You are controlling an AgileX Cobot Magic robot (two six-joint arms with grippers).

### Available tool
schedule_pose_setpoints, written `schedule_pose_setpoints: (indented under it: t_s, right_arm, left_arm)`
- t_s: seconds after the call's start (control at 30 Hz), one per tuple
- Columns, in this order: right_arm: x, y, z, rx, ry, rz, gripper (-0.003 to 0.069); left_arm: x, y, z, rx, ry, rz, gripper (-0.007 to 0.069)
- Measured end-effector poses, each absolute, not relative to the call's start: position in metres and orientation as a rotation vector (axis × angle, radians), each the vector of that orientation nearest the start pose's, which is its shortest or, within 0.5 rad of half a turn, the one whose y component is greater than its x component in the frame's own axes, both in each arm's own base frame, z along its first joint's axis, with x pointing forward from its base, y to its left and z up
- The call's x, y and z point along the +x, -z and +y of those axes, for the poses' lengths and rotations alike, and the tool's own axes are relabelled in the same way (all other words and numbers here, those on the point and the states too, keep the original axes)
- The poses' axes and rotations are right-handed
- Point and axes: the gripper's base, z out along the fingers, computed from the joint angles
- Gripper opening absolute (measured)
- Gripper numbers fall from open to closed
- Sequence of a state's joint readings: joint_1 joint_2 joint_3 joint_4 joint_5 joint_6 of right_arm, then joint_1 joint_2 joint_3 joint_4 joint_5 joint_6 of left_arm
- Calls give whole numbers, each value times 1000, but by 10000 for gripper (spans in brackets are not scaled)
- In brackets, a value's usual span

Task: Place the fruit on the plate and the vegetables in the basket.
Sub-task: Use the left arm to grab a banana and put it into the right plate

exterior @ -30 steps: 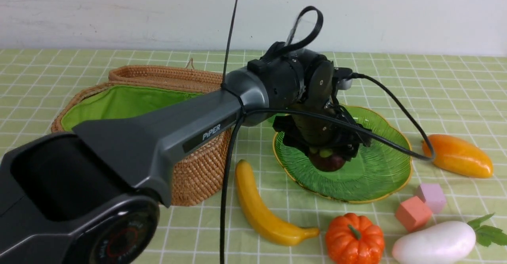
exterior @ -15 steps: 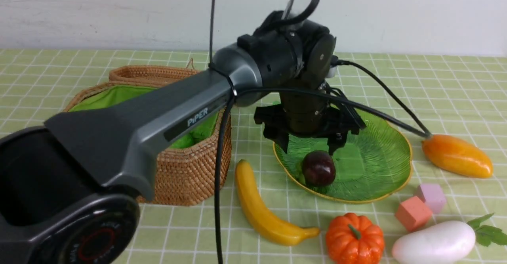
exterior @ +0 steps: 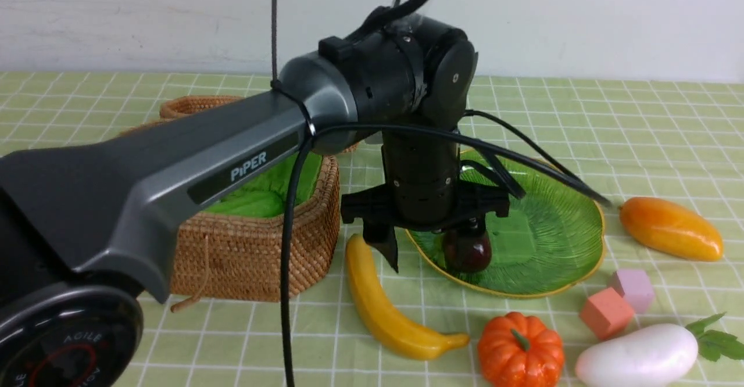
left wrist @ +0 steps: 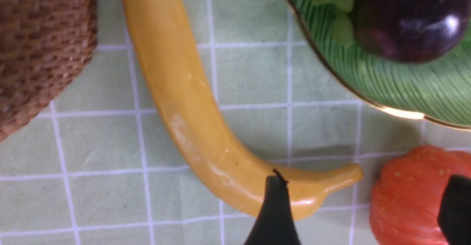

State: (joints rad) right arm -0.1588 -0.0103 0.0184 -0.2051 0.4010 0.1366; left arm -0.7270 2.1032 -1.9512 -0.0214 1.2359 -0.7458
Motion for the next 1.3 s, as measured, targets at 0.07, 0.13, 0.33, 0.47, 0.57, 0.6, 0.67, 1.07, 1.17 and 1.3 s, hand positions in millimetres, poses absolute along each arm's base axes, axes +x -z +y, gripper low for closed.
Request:
schedule_pose_setpoints:
  t_s: [0.07,0.13,0.33,0.47,0.57,0.6,0.67,1.07,1.17,1.3]
  right_arm:
    - [50,-172,-15,155,220,1884,241]
    - [50,-172,-15,155,220,1884,241]
    - [50,-172,-15,155,220,1884,241]
    - [50,-172,-15,155,220,1884,241]
    - [50,-172,-15,155,220,1884,241]
    - [50,-172,-15,155,220,1884,241]
    - [50,-172,-15,155,220,1884,241]
    - [50,-172,-15,155,220,1884,241]
    - [50,-172,-15,155,220,1884,241]
    - [50,-172,-15,155,220,1884,241]
  left_arm:
    - [334,-268,-299,-36,288,2937,539]
    - [328,-277,-297,-25,297,2925,539]
    - [303,-286,-281,-144,257,2937,539]
    - [302,-265,-276,-405,216,2940,539]
    - [307,-250,-280,-475,223,2926,539]
    - [309,-242,-283,-487,219,2927,539]
    - [312,-233,-285,-494,208,2933,539]
    - [320,-181,-294,-475,95,3012,469]
    - [321,-177,-294,-469,89,3019,400]
    - [320,-177,-294,-435,89,3026,308]
